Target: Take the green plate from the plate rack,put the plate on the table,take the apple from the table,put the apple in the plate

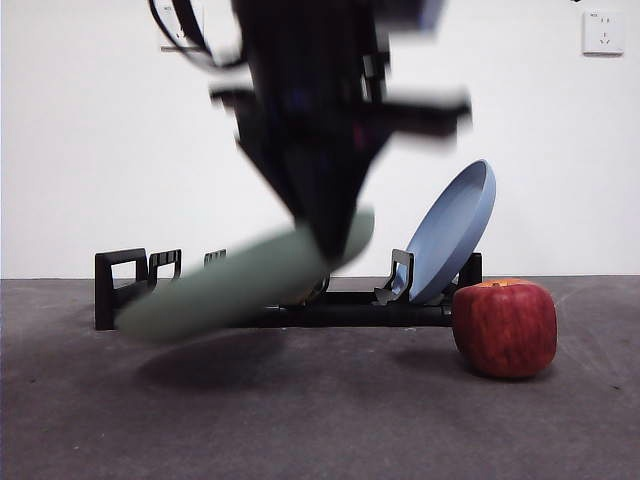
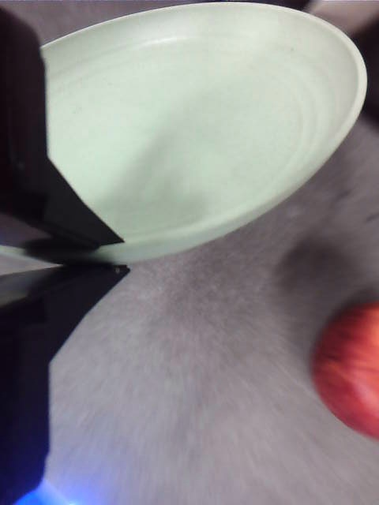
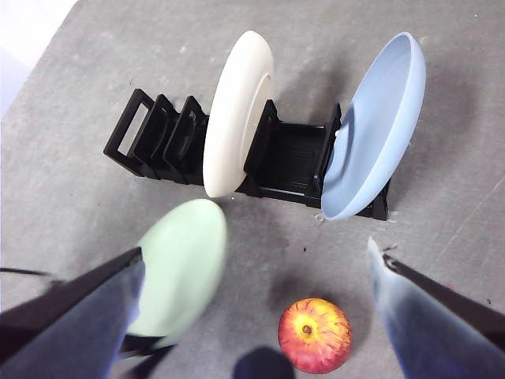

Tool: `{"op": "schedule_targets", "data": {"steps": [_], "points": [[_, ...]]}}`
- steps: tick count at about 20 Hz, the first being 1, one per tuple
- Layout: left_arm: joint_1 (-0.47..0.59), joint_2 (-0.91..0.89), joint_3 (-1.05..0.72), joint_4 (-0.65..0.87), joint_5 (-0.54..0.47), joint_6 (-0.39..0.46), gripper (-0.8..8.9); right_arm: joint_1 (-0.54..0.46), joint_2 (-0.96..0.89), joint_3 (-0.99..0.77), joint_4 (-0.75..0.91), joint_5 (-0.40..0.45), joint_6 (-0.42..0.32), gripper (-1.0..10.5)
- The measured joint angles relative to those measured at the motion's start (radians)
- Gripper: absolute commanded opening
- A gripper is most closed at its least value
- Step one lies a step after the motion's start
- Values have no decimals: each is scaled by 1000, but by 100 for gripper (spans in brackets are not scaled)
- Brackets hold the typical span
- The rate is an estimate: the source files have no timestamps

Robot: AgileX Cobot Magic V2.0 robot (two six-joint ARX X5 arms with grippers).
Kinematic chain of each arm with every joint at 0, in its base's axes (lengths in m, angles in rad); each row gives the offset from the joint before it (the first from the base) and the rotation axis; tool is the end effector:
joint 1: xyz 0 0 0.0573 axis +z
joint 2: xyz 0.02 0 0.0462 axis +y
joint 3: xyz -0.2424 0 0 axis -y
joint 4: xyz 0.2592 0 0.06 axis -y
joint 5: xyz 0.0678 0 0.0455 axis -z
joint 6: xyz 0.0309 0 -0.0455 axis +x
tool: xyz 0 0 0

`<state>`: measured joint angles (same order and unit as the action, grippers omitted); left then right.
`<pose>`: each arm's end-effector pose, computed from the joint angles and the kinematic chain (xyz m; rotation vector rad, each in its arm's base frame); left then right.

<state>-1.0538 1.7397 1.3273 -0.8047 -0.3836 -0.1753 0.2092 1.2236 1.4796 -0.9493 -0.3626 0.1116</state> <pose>0.1859 -0.3035 0.2030 0.6576 0.9684 -0.4949 0.2398 0.0621 0.3933 0.1580 0.7307 0.5091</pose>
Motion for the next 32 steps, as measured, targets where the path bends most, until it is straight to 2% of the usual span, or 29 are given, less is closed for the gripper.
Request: {"op": "schedule_targets", "data": {"steps": [6, 14, 15, 17, 18, 22, 25, 28, 32], "points": [[30, 171, 3, 14, -19, 39, -8, 0, 0, 0, 0, 45, -2, 472], [42, 186, 8, 27, 39, 45, 9, 0, 0, 0, 0, 51, -4, 472], [42, 186, 8, 27, 39, 45, 26, 0, 0, 0, 0, 51, -4, 472], [46, 187, 8, 27, 64, 43, 161, 0, 0, 0, -2, 51, -4, 472], [49, 192, 7, 24, 111, 39, 211, 0, 0, 0, -5, 51, -4, 472], [45, 174, 1, -1, 130, 32, 230, 0, 0, 0, -23, 51, -4, 472], [26, 52, -3, -23, 132, 32, 230, 0, 0, 0, -24, 51, -4, 472], [-13, -185, 8, -33, 133, 32, 230, 0, 0, 0, -69, 60, -27, 472], [-27, -541, 53, -14, 178, 32, 230, 0, -2, 0, -254, 177, -73, 473]]}}
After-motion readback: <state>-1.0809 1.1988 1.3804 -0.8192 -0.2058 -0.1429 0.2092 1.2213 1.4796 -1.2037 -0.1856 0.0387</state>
